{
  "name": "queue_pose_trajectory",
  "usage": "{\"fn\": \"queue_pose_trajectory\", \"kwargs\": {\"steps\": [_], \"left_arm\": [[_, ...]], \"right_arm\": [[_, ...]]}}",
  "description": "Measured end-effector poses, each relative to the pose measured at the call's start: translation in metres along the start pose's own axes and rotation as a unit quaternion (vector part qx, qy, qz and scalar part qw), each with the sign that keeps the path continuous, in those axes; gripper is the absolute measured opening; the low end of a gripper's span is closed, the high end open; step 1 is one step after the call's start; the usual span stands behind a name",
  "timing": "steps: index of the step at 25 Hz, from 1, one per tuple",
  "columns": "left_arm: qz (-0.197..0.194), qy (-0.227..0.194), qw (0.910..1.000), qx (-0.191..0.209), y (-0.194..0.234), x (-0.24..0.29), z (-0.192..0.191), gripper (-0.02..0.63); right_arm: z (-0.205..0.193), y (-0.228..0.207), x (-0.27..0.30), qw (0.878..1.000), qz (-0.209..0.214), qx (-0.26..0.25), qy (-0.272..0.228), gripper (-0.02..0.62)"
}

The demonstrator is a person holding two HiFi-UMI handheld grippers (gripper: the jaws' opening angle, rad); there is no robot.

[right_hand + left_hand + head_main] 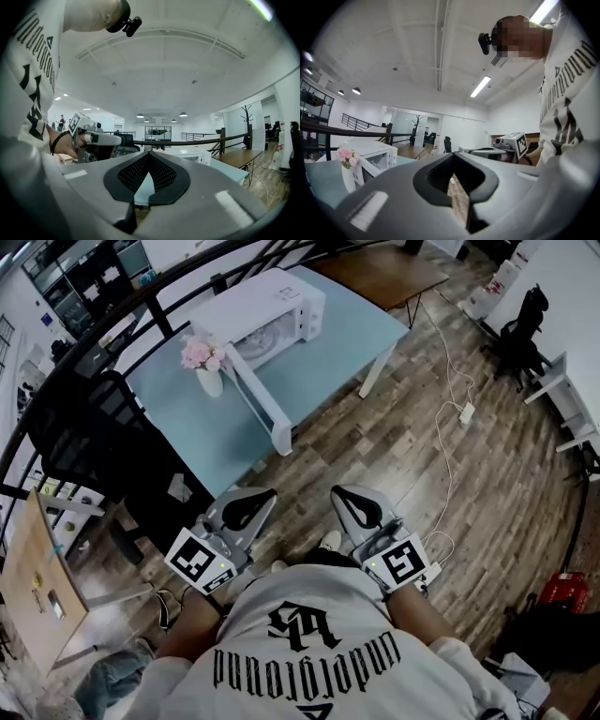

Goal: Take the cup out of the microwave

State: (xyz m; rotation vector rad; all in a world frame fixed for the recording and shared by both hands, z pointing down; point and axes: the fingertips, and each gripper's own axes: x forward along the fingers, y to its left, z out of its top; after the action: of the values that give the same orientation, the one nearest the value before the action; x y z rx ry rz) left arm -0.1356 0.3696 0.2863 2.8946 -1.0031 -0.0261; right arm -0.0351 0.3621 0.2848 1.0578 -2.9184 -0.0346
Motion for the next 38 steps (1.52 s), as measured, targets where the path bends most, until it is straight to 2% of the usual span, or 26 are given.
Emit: {"fn": "queue_pose_trajectory", "kwargs": {"steps": [3, 7, 14, 25, 30, 38], "left_arm": [[-0.005, 0.008, 0.9999, 0.005, -0.001, 0.036, -0.004, 0.05], [-0.011, 0.005, 0.9999, 0.001, 0.0, 0.089, -0.004, 0.051], [-0.01, -0.001, 1.0, 0.0, -0.004, 0.16, -0.001, 0.05], [-0.044, -0.002, 0.999, -0.007, 0.001, 0.229, -0.007, 0.049], [-0.061, 0.001, 0.9981, 0.007, 0.008, 0.26, -0.006, 0.05], [-0.057, 0.003, 0.9983, 0.01, 0.054, 0.291, -0.005, 0.049]], "right_arm": [[-0.002, -0.032, -0.008, 1.0, -0.001, 0.001, -0.004, 0.002], [-0.01, -0.069, -0.022, 1.0, 0.012, 0.008, 0.02, 0.002], [-0.01, -0.119, -0.039, 1.0, 0.016, 0.012, 0.015, 0.002], [-0.026, -0.173, -0.048, 0.999, -0.01, 0.023, 0.029, 0.002], [-0.026, -0.203, -0.047, 0.999, -0.029, 0.029, 0.031, 0.002], [-0.028, -0.243, -0.008, 0.999, -0.02, 0.027, 0.033, 0.003]]}}
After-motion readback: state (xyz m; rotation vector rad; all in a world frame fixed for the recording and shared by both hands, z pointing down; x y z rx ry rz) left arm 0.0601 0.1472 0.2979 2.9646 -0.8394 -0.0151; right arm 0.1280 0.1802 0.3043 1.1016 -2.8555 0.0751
